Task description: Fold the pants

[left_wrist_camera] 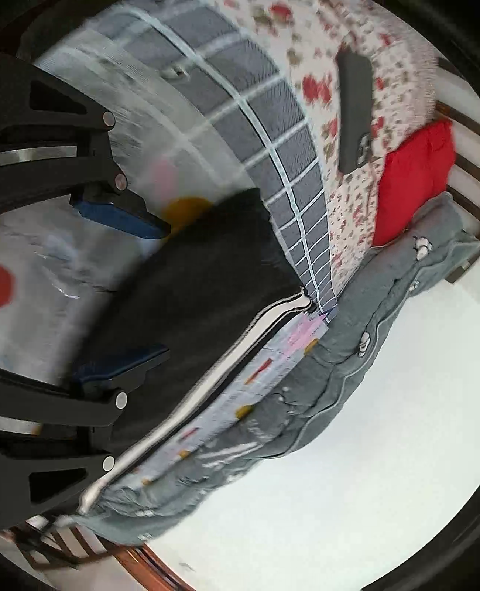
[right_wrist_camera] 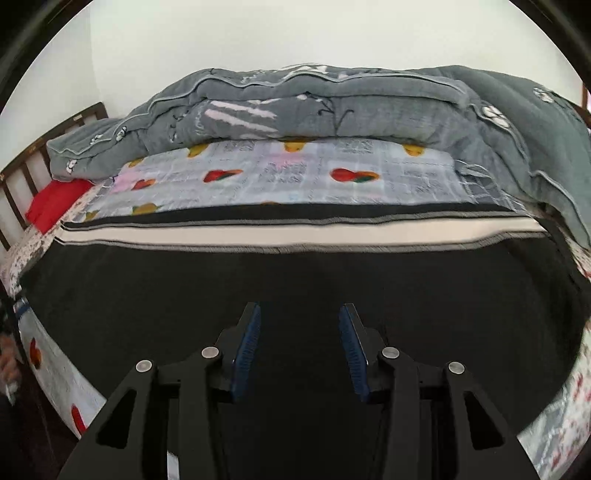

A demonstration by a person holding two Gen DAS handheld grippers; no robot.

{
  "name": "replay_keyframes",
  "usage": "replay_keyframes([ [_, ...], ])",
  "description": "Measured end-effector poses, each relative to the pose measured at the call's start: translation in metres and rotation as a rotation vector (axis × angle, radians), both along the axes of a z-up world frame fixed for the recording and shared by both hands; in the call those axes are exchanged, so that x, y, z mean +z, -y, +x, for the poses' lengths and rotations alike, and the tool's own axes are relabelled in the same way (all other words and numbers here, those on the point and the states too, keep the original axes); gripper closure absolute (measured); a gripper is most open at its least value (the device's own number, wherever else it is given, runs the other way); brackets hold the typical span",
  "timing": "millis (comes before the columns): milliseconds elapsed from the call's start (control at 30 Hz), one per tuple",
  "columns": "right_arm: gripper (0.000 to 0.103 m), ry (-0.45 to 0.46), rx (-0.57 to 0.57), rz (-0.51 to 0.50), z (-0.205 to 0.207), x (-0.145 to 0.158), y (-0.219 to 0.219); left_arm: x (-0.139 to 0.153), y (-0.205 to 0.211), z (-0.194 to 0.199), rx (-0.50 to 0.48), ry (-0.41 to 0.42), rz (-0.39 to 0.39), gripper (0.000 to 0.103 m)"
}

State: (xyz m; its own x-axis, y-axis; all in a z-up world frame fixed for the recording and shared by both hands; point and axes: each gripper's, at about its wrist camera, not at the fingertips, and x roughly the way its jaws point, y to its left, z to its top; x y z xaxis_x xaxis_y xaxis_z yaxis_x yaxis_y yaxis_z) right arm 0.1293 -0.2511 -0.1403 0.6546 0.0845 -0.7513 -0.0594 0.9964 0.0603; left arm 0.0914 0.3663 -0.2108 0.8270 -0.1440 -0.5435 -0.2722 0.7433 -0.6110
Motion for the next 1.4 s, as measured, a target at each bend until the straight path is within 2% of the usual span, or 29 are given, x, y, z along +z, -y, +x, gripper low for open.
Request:
replay_keyframes([
  [100,0.059,0.002,-0.032,-0.006,-0.019,0.0,0.011,-0.008,-0.018,0.018,0.039,0.032,-0.091,0.048],
  [133,0.059,-0.002,-0.041,-0.003,-0.025,-0.001,0.015,-0.008,-0.019,0.022,0.048,0.031,-0.1,0.05],
  [233,0.059,-0.014,-0.059,-0.006,-0.037,-0.004,0.023,-0.006,-0.026,0.036,0.096,-0.025,-0.088,0.067],
  [267,0.059,-0.016,-0.063,-0.007,-0.041,-0.005,0.024,-0.005,-0.027,0.039,0.127,-0.063,-0.066,0.086],
  [333,0.059,-0.016,-0.067,-0.001,-0.046,-0.007,0.026,0.003,-0.021,0.041,0.171,-0.088,0.023,0.09],
  [433,0.059,-0.016,-0.076,0.018,-0.051,-0.011,0.031,0.031,0.012,0.049,0.201,-0.119,0.233,0.092],
  [500,0.059,-0.012,-0.079,0.016,-0.052,-0.011,0.035,0.056,0.033,0.053,0.204,-0.087,0.306,0.093],
  [567,0.059,0.005,-0.081,-0.003,-0.055,-0.008,0.037,0.078,0.05,0.056,0.182,-0.051,0.331,0.093],
  [667,0.059,0.052,-0.08,-0.048,-0.062,-0.001,0.046,0.116,0.103,0.06,0.116,0.01,0.431,0.093],
  [733,0.059,0.091,-0.095,-0.079,-0.067,0.005,0.056,0.136,0.147,0.061,0.032,0.07,0.493,0.094],
  [867,0.059,0.126,-0.116,-0.075,-0.072,0.01,0.079,0.153,0.246,0.064,-0.16,0.123,0.575,0.094],
  [933,0.059,0.131,-0.127,-0.064,-0.075,0.01,0.089,0.146,0.305,0.063,-0.258,0.121,0.628,0.094],
  [1000,0.059,0.128,-0.135,-0.051,-0.078,0.009,0.098,0.13,0.351,0.062,-0.341,0.108,0.637,0.094],
  [1100,0.059,0.124,-0.146,-0.038,-0.085,0.005,0.107,0.09,0.413,0.057,-0.484,0.059,0.595,0.094],
  [1167,0.059,0.116,-0.154,-0.036,-0.09,0.002,0.113,0.058,0.449,0.052,-0.582,-0.002,0.547,0.094],
  [1200,0.059,0.112,-0.157,-0.035,-0.092,0.001,0.115,0.047,0.459,0.048,-0.599,-0.019,0.549,0.094],
  [1233,0.059,0.105,-0.158,-0.034,-0.094,0.0,0.117,0.039,0.47,0.043,-0.585,-0.024,0.596,0.094],
  [1300,0.059,0.095,-0.155,-0.032,-0.097,-0.002,0.118,0.034,0.484,0.028,-0.56,0.026,0.721,0.092],
  [1333,0.059,0.091,-0.151,-0.03,-0.097,-0.003,0.117,0.036,0.485,0.026,-0.572,0.03,0.728,0.091],
  [1367,0.059,0.089,-0.145,-0.03,-0.097,-0.004,0.116,0.04,0.48,0.025,-0.595,0.03,0.708,0.081],
  [1400,0.059,0.089,-0.139,-0.028,-0.096,-0.003,0.113,0.045,0.471,0.023,-0.636,0.037,0.643,0.07],
])
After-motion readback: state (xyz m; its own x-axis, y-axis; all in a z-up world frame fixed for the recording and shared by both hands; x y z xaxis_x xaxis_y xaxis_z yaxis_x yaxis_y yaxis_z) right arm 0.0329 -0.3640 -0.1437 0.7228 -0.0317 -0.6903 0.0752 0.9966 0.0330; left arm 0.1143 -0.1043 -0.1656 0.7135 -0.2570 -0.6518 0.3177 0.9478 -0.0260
